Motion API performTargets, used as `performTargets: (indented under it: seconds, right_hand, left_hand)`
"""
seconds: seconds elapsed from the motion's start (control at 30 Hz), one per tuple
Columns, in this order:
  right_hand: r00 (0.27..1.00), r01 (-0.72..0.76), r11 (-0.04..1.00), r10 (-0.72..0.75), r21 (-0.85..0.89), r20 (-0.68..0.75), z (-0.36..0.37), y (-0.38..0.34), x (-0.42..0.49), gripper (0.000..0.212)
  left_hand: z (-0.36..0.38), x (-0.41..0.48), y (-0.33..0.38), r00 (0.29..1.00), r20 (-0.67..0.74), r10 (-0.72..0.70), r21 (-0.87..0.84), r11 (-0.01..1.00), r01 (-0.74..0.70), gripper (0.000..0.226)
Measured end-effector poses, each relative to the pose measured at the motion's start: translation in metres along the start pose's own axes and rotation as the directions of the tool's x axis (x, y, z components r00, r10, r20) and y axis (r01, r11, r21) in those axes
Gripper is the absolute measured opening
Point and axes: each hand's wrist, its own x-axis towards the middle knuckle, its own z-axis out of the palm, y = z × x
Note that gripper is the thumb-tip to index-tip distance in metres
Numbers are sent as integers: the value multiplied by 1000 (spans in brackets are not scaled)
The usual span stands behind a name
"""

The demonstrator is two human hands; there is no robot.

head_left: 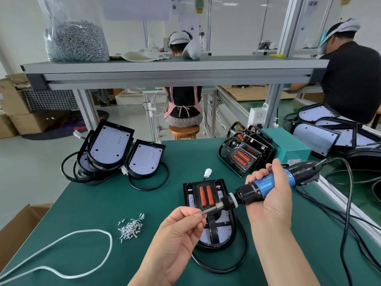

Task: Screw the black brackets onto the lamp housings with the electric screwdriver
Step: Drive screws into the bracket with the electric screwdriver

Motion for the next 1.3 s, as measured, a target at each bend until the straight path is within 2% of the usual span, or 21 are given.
performTargets:
  seconds: [0.2, 0.4, 0.53, 0.63, 0.93, 1.0, 1.07, 1.13, 1.17, 1.23, 1.3]
  right_hand:
    - [1000, 17, 999, -17, -29, -6, 0, 1, 1, 20]
    - [999, 46, 997, -46, -69, -3, 1, 3, -1, 21]
    - [998, 52, 995, -54, -91, -17, 3, 5, -2, 24]
    - [996, 70, 990, -76, -120, -45, 4, 6, -1, 26]
    - [996, 55, 987, -66, -153, -66, 4, 8, 3, 27]
    - [996, 58, 986, -67, -154, -55, 6, 7, 5, 27]
    - [996, 74, 984, -81, -160, -33, 9, 6, 7, 26]
    - [993, 113, 977, -115, -183, 1, 13, 4, 9, 24]
    - [991, 135, 970, -133, -201, 24, 16, 3, 10, 23]
    - [985, 169, 956, -154, -238, 83, 21, 4, 11, 20]
    - [975, 195, 938, -155, -286, 157, 25, 8, 10, 19]
  left_hand:
    - [-1, 2, -2, 998, -4, 62, 33, 998, -62, 10]
    - [-1, 1, -8, 973, -16, 231, 174, 959, -225, 10]
    - [-3, 3, -14, 897, -15, 441, 449, 805, -388, 27]
    - [-3, 4, -19, 843, 36, 537, 568, 683, -459, 31]
    - [-8, 6, -21, 781, 126, 612, 617, 568, -545, 53]
    - [-15, 8, -19, 795, 166, 584, 659, 534, -530, 60]
    - [-24, 10, -15, 783, 161, 601, 695, 494, -522, 57]
    - [-33, 18, -9, 766, 25, 642, 698, 537, -473, 44]
    - [-37, 25, -5, 772, -76, 632, 714, 574, -400, 38]
    - [-41, 45, 4, 821, -239, 518, 780, 606, -156, 25]
    - [-35, 63, 10, 883, -280, 378, 846, 531, 41, 38]
